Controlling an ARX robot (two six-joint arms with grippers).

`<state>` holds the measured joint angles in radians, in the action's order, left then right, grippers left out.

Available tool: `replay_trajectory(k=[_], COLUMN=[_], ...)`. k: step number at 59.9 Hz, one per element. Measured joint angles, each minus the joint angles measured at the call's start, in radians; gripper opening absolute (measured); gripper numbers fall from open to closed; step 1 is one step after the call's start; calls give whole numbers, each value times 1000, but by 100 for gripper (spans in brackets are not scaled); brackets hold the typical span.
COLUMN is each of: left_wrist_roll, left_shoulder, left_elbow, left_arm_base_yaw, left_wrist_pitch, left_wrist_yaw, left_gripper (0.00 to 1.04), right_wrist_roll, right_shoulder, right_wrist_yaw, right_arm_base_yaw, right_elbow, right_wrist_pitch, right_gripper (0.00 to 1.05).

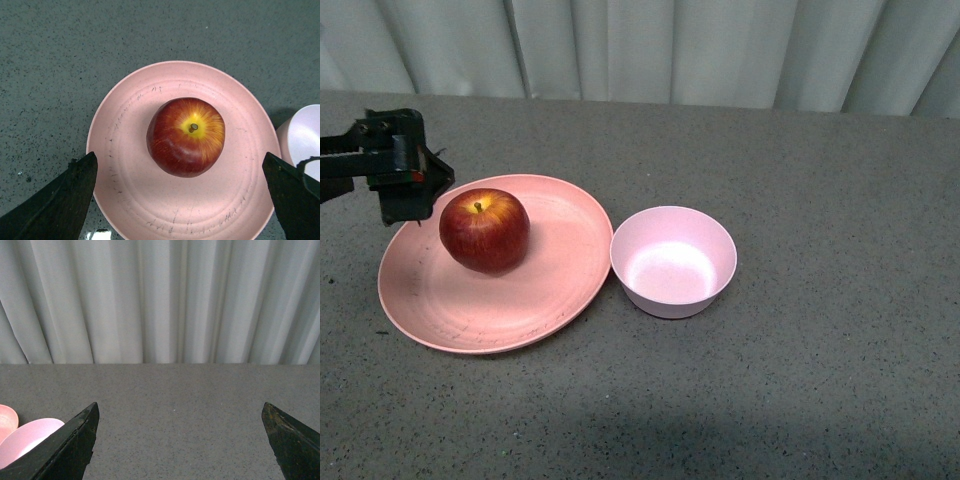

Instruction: Move apple from plate to bowl

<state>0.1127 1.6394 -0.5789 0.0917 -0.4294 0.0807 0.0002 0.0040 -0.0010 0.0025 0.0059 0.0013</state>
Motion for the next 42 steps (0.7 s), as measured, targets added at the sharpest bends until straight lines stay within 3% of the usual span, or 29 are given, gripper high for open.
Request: replay_trajectory(k=[42], left_wrist_roll=[-24], left_shoulder=[199], left_elbow=[-161], left_arm_base_yaw=[77], left_wrist_pitch=[32], left_wrist_yaw=[-10], left_gripper=[98], right_wrist_roll=[0], right_shoulder=[0], right_wrist_yaw=[0], right_arm_base_yaw=[0], right_elbow=[0], right_wrist_pitch=[0], right_gripper=[95])
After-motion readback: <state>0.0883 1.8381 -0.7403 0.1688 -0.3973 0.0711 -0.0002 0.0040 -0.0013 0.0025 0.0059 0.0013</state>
